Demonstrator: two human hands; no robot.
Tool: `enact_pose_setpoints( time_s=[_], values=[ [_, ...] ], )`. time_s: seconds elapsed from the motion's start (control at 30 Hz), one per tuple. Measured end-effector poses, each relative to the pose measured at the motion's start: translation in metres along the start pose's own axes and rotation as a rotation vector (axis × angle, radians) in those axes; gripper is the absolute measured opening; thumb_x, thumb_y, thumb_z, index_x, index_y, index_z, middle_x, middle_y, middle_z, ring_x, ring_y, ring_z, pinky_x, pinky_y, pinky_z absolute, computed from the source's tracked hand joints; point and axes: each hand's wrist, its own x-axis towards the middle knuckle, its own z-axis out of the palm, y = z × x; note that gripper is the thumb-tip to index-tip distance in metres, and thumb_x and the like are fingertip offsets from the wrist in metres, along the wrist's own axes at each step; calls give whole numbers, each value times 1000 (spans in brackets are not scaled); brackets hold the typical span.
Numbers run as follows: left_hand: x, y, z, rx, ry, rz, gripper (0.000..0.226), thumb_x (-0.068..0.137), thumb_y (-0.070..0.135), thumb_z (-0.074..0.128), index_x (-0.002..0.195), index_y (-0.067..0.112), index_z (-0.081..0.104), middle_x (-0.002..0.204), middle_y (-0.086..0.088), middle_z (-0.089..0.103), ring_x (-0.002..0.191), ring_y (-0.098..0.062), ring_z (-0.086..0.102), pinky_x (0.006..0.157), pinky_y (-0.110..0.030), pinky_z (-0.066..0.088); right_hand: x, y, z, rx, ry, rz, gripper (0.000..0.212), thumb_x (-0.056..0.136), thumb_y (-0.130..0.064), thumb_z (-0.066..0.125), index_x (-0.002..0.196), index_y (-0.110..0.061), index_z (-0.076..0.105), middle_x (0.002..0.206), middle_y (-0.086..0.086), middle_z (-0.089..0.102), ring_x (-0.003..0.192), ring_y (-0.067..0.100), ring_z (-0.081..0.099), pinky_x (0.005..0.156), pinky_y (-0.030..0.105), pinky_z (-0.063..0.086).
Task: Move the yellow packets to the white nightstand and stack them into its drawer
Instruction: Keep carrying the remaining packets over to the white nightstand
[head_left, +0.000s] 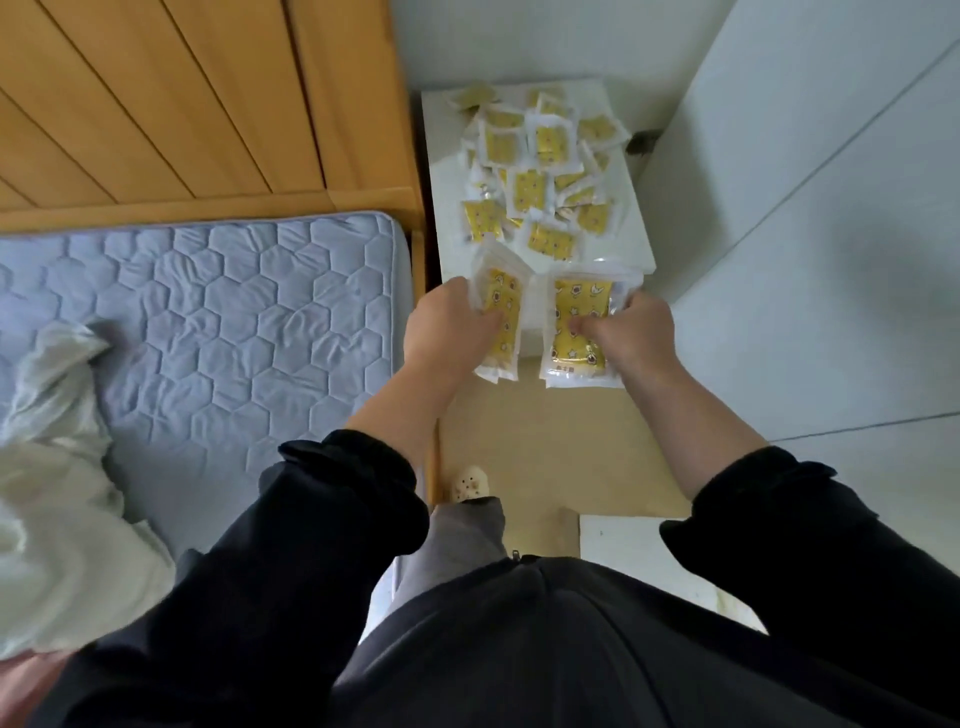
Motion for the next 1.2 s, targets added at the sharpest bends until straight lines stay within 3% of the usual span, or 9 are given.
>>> enact_pose_setpoints(
  time_s=[0.17,0.33,0.57,0.7,0.8,0.87,0.93,1.1,1.2],
  values=[
    [66,13,-17,-43,-45,-19,19,86,30,62,91,13,54,75,4,54,66,-13,53,50,-26,41,45,-43,19,0,10,7,39,67,-14,82,99,0,65,91,11,70,80,22,69,73,38,58],
    [113,30,-10,-207,-53,-90,26,86,31,63,101,10,60,91,-6,67,78,-21,64,65,-35,53,90,-69,19,-23,19,6,34,68,-15,82,95,-2,66,88,8,70,77,20,68,73,38,58],
    [195,58,21,-404,-57,-209,21,89,30,64,96,11,60,82,-2,63,72,-19,59,64,-33,51,193,-92,12,-42,-35,-34,33,70,-16,81,96,-6,64,85,3,68,69,14,63,60,25,50],
    [257,75,49,-457,-18,-305,13,87,27,65,90,16,57,81,1,62,71,-16,59,58,-28,48,267,-101,18,-97,-102,-30,26,72,-15,80,76,-14,54,72,-2,58,60,9,55,51,24,42],
    [305,82,75,-447,-16,-375,30,85,24,67,111,12,59,97,-3,65,86,-21,63,60,-26,47,326,-95,25,-149,-137,-5,36,73,-12,79,69,-16,43,69,0,50,57,13,48,49,26,35],
    [334,85,91,-425,-4,-417,55,84,23,68,134,11,48,117,-7,62,97,-23,62,64,-27,48,363,-92,30,-187,-171,19,32,74,-13,79,77,-12,47,77,4,52,63,16,51,51,27,38],
    [359,83,103,-408,28,-433,65,85,21,67,142,14,38,128,-8,57,105,-24,60,71,-30,50,395,-92,36,-233,-201,24,35,75,-15,78,93,-9,49,87,4,53,69,16,52,53,27,40],
    [409,74,116,-459,135,-408,59,84,20,67,138,20,42,115,-3,62,91,-20,64,59,-26,49,463,-106,67,-223,-243,-19,51,75,-24,79,113,-5,49,104,8,57,88,23,58,68,31,45],
    [426,69,123,-310,162,-305,72,87,25,65,148,26,26,130,-4,55,107,-21,56,76,-30,48,495,-108,90,-197,-276,-58,67,71,-36,80,123,-6,49,111,3,59,100,24,60,76,33,47]
  ],
)
